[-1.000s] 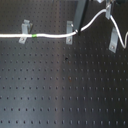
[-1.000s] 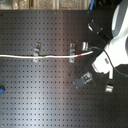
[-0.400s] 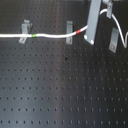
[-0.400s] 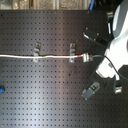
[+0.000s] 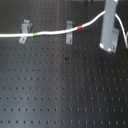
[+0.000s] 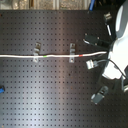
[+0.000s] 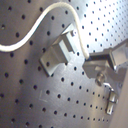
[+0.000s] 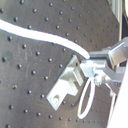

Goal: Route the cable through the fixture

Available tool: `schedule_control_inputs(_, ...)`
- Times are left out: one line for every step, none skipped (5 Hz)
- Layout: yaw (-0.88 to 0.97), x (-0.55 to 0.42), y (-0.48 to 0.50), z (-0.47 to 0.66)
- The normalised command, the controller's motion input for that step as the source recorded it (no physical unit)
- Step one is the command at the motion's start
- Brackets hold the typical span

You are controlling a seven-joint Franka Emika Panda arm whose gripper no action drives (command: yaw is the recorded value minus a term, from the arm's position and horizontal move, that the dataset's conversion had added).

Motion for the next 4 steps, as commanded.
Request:
schedule_control_inputs(-0.41, -0.034, -0.375, -0.02)
schedule_control_inputs(-0.16, -0.304, -0.044, -0.04)
schedule_control_inputs(0.01, -0.364, 0.024, 0.0)
schedule_control_inputs(-0.01, -0.143, -0.004, 0.0)
